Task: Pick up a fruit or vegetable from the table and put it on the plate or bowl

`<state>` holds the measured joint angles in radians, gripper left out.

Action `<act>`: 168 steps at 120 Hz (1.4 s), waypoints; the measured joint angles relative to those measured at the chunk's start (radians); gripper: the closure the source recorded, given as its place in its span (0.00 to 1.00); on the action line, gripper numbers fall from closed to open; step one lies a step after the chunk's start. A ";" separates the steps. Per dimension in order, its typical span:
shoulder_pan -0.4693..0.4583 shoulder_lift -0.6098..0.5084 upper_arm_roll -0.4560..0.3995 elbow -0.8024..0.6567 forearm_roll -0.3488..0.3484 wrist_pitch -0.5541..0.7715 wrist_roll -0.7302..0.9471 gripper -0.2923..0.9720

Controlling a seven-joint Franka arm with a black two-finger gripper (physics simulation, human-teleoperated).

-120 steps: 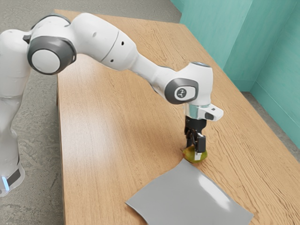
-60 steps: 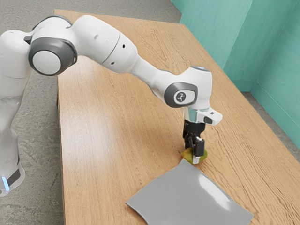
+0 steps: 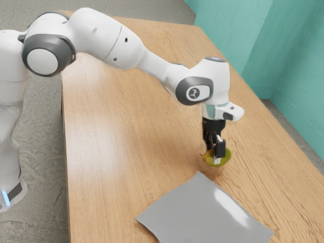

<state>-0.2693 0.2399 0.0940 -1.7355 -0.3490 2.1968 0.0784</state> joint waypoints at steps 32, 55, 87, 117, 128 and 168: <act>-0.173 -0.162 0.004 -0.005 0.099 0.010 -0.076 0.53; -0.331 -0.278 0.002 -0.131 0.139 0.010 -0.183 0.55; -0.318 -0.293 0.002 -0.167 0.149 0.008 -0.327 0.53; -0.320 -0.287 0.002 -0.167 0.149 0.007 -0.422 0.52; -0.342 -0.280 0.002 -0.167 0.142 0.007 -0.444 0.38; -0.402 -0.278 0.099 -0.101 0.103 0.005 -0.513 0.25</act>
<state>-0.6714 -0.0380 0.1930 -1.8364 -0.2460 2.2018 -0.4348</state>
